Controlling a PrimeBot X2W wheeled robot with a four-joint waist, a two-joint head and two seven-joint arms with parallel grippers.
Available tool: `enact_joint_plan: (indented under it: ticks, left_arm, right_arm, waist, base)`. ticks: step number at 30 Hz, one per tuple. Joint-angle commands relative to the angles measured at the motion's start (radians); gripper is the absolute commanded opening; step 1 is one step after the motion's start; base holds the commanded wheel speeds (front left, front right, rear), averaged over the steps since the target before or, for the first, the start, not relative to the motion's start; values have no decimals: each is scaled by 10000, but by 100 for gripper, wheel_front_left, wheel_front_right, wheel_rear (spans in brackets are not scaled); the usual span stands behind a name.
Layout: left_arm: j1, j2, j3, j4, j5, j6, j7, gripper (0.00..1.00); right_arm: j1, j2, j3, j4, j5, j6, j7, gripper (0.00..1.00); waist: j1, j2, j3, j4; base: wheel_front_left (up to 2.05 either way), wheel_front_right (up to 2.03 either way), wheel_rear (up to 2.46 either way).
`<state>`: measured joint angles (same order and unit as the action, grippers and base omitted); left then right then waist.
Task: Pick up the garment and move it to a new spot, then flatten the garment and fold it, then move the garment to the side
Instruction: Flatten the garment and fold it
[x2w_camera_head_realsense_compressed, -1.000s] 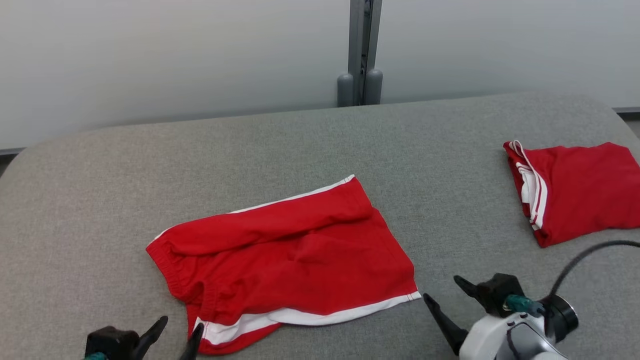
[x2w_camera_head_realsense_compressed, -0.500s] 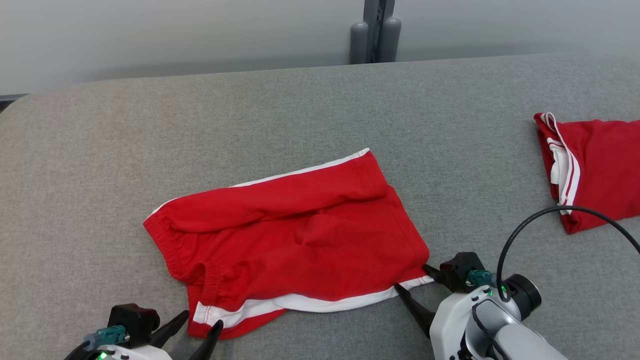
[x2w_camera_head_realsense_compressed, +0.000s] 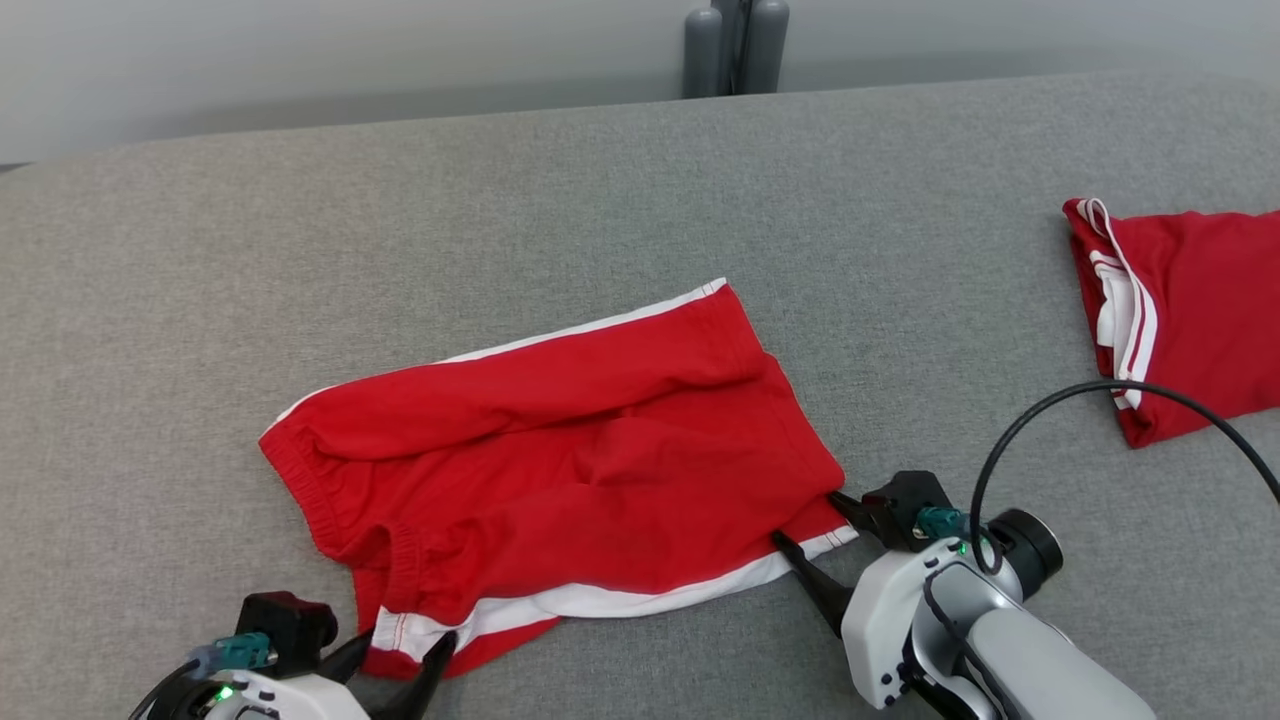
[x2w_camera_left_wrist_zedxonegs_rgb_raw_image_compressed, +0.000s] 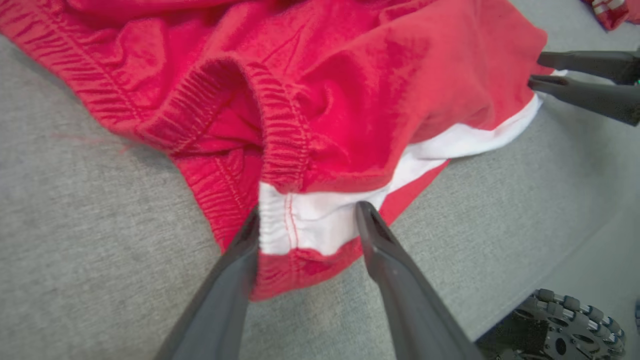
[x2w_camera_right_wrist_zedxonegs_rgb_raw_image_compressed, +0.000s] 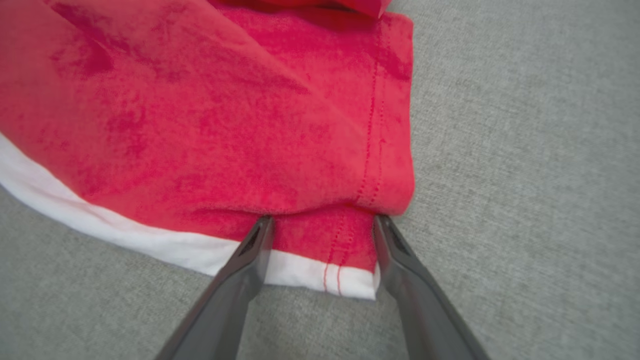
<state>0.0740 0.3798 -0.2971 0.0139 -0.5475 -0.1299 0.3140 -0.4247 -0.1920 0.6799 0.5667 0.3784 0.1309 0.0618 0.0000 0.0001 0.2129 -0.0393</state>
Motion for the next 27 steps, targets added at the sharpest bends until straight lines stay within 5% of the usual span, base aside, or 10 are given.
enact_joint_plan:
  ticks: [1, 2, 3, 4, 5, 6, 11, 17, 22, 27]
  left_arm:
    - [-222, 60, -31, 48, -92, -7, -34, 42]
    - [-312, 40, -110, 110, -160, -7, -92, 20]
    - [-391, 82, -170, 197, -146, -7, -148, 0]
    - [-474, 137, -296, 278, -159, -7, -173, 0]
    - [-474, 137, -296, 278, -159, -7, -173, 0]
    - [-606, 175, -467, 360, -349, -7, -293, 0]
    - [-684, 396, -391, -123, -1065, -8, -780, 0]
    - [-409, 733, 504, -2351, -2035, -3, -1326, 0]
    - [-850, 1116, 1330, -4875, -2694, 21, -1309, 0]
    - [-2256, 1544, 2030, -5817, -2979, 51, -1050, 0]
  right_arm:
    - [-30, -7, 101, 238, 67, -2, 162, 100]
    - [-103, 14, 152, 324, 86, -2, 200, 100]
    - [-202, 46, 190, 400, 98, -2, 195, 48]
    - [-269, 101, 238, 467, 169, -2, 149, 23]
    - [-269, 101, 238, 467, 169, -2, 149, 23]
    - [-371, 177, 421, 564, 326, 3, 66, 0]
    - [-773, 154, 188, 30, 1158, 0, -589, 0]
    - [-421, -981, -377, -2656, 2385, 0, -603, 0]
    - [32, -2025, -2049, -6024, 3303, 1, -124, 0]
    - [-193, -2058, -3913, -7951, 3636, 1, 561, 0]
  waist:
    - [0, -1, 88, -24]
    - [0, -1, 148, -35]
    - [0, -1, 199, -47]
    - [0, -1, 237, -63]
    - [0, -1, 237, -63]
    - [0, -1, 286, -112]
    - [0, -1, 207, -295]
    - [0, -1, -63, -583]
    - [0, -1, 142, -823]
    - [0, -1, 783, -912]
  base:
    - [0, 0, 0]
    - [0, 0, 0]
    - [0, 0, 0]
    - [0, 0, 0]
    - [0, 0, 0]
    - [0, 0, 0]
    - [0, 0, 0]
    - [0, 0, 0]
    - [0, 0, 0]
    - [0, 0, 0]
